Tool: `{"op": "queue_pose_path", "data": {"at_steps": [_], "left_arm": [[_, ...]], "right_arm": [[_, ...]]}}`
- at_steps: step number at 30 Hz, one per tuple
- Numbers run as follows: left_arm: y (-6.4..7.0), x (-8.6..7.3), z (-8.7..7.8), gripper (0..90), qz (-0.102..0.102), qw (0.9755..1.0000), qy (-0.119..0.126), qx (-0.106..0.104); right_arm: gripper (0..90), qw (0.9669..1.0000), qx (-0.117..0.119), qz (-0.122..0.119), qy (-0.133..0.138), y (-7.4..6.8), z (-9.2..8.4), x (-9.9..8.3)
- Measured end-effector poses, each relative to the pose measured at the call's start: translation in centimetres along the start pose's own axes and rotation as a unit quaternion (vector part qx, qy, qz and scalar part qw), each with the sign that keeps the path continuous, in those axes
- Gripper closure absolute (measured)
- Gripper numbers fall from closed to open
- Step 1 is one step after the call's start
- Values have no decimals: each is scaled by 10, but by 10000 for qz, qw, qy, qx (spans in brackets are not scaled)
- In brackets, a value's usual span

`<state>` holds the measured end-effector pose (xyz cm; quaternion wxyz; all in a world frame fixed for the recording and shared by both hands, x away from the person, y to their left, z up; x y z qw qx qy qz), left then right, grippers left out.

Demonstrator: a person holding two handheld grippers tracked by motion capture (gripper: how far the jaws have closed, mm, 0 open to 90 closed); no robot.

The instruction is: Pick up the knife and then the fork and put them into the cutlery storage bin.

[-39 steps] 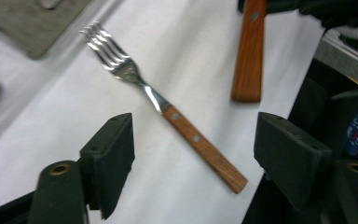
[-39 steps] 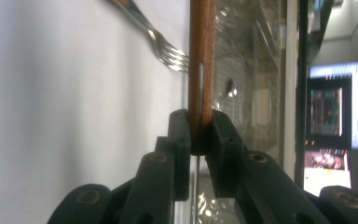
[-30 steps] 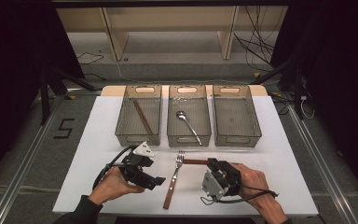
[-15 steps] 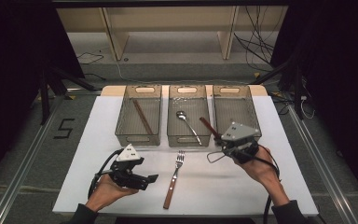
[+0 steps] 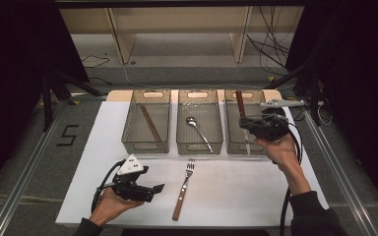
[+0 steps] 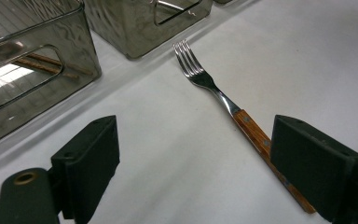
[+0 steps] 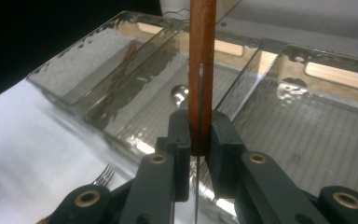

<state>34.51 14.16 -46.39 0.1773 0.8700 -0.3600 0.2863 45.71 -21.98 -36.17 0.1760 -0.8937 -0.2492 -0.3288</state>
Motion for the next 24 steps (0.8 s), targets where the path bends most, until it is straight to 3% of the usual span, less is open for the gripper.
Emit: {"op": "queue_pose_path", "data": {"at_steps": [9,16,24], "left_arm": [[0,-5,-3,156,-79,9999,143,41],[0,-7,-5,156,-121,9995,301,55],[0,-8,-7,156,-98,9993,355,85]], "right_arm": [[809,9984,-58,562,69,26,9,18],[809,9942,-83,1069,106,48,19,29],[808,9897,-183,1423,3,64,34,30]]}}
Point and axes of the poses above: each handheld gripper's, and its own axes: z roughly forward along the jaws, x roughly out of its top, y roughly to its right, the point moved 4 cm from there along z, roughly forward along the jaws, and after that the axes turned 13 degrees about -y, right-handed, at the moved point
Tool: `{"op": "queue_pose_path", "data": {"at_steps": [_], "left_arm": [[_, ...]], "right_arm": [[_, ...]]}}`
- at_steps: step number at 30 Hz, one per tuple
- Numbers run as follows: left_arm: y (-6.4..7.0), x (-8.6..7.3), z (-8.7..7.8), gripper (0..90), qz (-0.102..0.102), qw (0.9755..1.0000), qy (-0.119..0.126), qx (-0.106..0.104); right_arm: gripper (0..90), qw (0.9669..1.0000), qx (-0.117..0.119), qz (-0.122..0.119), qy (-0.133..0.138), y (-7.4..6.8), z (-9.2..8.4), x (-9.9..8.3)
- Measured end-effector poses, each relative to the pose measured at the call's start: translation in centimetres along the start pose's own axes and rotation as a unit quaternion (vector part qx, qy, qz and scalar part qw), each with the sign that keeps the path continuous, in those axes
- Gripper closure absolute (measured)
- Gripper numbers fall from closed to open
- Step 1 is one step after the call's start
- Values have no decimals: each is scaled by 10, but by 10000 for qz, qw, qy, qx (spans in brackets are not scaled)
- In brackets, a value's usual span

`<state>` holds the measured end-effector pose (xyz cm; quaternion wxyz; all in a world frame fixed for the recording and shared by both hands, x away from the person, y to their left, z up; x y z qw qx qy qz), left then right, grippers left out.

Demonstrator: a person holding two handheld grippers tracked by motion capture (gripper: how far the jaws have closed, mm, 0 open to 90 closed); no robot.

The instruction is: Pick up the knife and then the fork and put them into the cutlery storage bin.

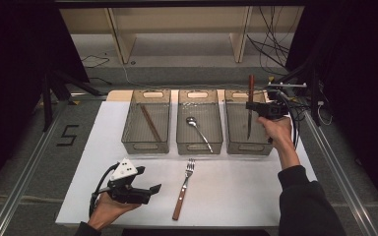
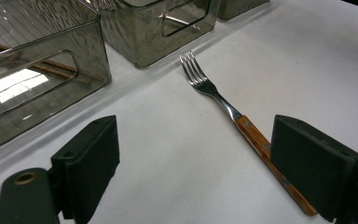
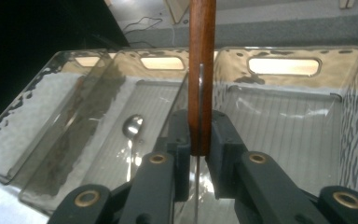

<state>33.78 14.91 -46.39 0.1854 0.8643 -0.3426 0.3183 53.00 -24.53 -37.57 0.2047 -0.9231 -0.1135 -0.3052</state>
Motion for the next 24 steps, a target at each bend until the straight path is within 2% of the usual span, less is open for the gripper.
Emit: {"op": "queue_pose_path", "data": {"at_steps": [5,16,24], "left_arm": [[0,-1,0,156,21,10000,-23,-17],[0,-2,-2,155,-12,10000,72,-38],[1,-2,-2,156,24,10000,34,-50]], "right_arm": [[808,9998,-124,92,-119,4,11,0],[807,9985,-178,380,-359,12,29,-6],[806,9979,-158,422,-462,11,37,-10]]}}
Point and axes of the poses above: each handheld gripper's, and its own axes: z roughly forward along the jaws, x roughly out of its top, y roughly to its right, the point moved 4 cm from there along z, roughly forward along the jaws, and after that the axes turned 13 degrees about -y, right-handed, at the moved point
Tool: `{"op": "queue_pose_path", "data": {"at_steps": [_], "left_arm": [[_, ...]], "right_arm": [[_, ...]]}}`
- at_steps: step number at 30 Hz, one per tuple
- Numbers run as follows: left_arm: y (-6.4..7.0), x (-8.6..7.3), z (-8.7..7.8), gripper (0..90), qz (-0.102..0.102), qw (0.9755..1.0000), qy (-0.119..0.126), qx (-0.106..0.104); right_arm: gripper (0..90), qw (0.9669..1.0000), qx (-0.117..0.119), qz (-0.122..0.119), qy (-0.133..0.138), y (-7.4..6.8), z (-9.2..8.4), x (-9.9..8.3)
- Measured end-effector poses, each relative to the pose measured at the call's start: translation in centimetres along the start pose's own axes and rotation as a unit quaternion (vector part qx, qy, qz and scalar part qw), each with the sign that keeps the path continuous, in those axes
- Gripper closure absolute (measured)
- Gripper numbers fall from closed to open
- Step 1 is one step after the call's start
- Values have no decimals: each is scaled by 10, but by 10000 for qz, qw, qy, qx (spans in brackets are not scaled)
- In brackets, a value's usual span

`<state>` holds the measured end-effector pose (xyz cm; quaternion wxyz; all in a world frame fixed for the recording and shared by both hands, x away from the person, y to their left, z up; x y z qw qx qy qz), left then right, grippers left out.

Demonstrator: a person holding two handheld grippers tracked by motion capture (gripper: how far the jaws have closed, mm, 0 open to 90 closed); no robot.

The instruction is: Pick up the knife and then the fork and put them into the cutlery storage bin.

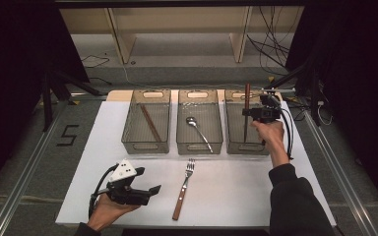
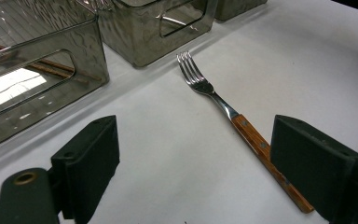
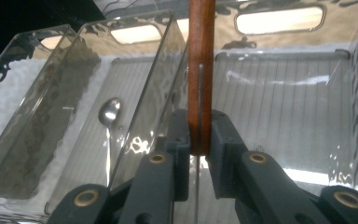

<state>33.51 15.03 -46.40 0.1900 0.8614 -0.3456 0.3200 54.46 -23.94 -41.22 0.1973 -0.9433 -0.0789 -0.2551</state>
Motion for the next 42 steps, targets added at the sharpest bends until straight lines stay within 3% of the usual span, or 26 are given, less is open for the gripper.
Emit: {"op": "queue_pose_path", "data": {"at_steps": [9,12,17,23,27,33,42], "left_arm": [[0,0,0,155,-4,10000,-1,-6],[-1,0,0,156,-6,10000,-9,-5],[-1,0,0,155,-26,10000,-1,11],[-4,0,-1,154,-94,9999,43,39],[-6,-1,-2,153,-145,9999,51,66],[-8,-1,-4,149,-185,9997,113,91],[-9,-1,-6,146,-240,9994,202,136]], "right_arm": [[775,9998,-41,122,-168,1,12,-6],[646,9994,-116,226,-240,2,15,-7],[551,9997,-72,189,-138,-1,9,-6],[452,9998,68,-176,36,-17,-3,-9],[389,9981,234,-552,139,-34,-14,-17],[343,9925,554,-1072,217,-65,-29,-41],[350,9820,1067,-1546,189,-100,-34,-85]]}}
Point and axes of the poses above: each handheld gripper's, and its own axes: z roughly forward along the jaws, x roughly out of its top, y roughly to its right, the point moved 4 cm from there along z, roughly forward along the jaws, and after that the axes turned 13 degrees about -y, right-handed, at the moved point
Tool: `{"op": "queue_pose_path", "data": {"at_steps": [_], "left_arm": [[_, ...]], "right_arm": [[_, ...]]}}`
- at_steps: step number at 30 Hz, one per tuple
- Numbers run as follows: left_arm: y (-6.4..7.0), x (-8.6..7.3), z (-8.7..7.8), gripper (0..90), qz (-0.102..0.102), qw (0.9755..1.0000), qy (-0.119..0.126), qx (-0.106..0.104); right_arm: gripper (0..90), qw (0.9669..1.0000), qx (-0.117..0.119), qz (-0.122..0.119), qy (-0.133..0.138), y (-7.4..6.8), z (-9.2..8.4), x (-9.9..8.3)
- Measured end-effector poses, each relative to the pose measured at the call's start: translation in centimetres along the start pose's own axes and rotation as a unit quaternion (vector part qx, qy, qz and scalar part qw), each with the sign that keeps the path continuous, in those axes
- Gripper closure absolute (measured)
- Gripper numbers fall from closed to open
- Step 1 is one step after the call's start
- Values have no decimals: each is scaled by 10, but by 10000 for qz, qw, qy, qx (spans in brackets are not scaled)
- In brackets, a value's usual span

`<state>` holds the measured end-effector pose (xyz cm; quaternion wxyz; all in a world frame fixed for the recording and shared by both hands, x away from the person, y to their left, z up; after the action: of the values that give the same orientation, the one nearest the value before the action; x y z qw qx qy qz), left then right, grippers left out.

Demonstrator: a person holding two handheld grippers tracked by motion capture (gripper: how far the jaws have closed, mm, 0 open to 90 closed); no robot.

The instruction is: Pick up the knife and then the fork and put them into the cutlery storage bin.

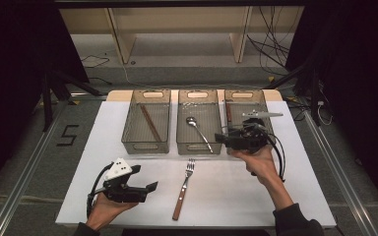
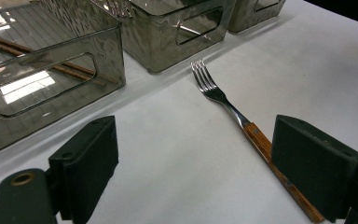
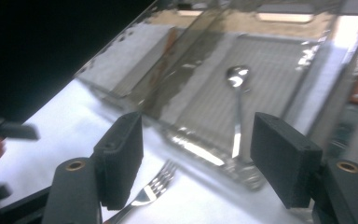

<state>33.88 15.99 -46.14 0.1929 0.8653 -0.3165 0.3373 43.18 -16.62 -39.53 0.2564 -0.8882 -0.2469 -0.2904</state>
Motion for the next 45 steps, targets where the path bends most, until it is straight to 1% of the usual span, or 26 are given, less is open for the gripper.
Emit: {"op": "queue_pose_path", "data": {"at_steps": [4,7,10,12,14,18,21,27,31,34,39,41,42,43,45], "left_arm": [[-1,-1,-1,145,-31,10000,27,-13],[-2,-1,-2,145,-61,10000,73,-11],[-2,-1,-4,143,-108,9999,110,-8],[-3,-1,-5,144,-89,9999,131,16],[-4,-2,-6,144,-128,9998,158,18],[-5,-3,-7,144,-146,9997,194,33],[-6,-4,-8,144,-172,9996,207,33],[-6,-5,-8,144,-203,9995,262,-15],[-6,-5,-9,144,-240,9993,302,-26],[-6,-6,-9,144,-242,9992,303,-25],[-6,-6,-9,144,-243,9992,307,-13],[-7,-6,-10,144,-261,9992,311,-22],[-7,-6,-10,144,-259,9992,315,-20],[-7,-6,-10,144,-260,9992,312,-18],[-7,-6,-10,144,-260,9992,308,-16]], "right_arm": [[337,9998,140,-138,13,-13,6,-12],[322,9994,237,-238,-51,-23,11,-21],[321,9984,330,-433,-117,-35,18,-29],[336,9975,375,-578,-158,-44,23,-34],[366,9962,486,-674,-273,-53,29,-39],[446,9932,583,-887,-470,-68,42,-49],[496,9916,603,-1000,-554,-75,48,-54],[613,9883,650,-1207,-668,-86,58,-62],[695,9853,665,-1352,-802,-93,66,-69],[755,9825,671,-1486,-902,-98,72,-73],[849,9792,743,-1572,-1043,-107,81,-79],[880,9780,738,-1595,-1124,-110,86,-82],[894,9769,745,-1627,-1171,-112,89,-84],[900,9761,727,-1644,-1223,-114,91,-85],[900,9734,712,-1747,-1297,-117,96,-88]]}}
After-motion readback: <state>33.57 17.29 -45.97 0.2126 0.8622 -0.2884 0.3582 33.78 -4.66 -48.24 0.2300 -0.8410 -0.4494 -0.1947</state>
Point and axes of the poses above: each handheld gripper's, and its own axes: z roughly forward along the jaws, x roughly out of its top, y roughly to its right, the point moved 4 cm from there along z, roughly forward along the jaws, and after that the axes turned 13 degrees about -y, right-handed, at the moved point
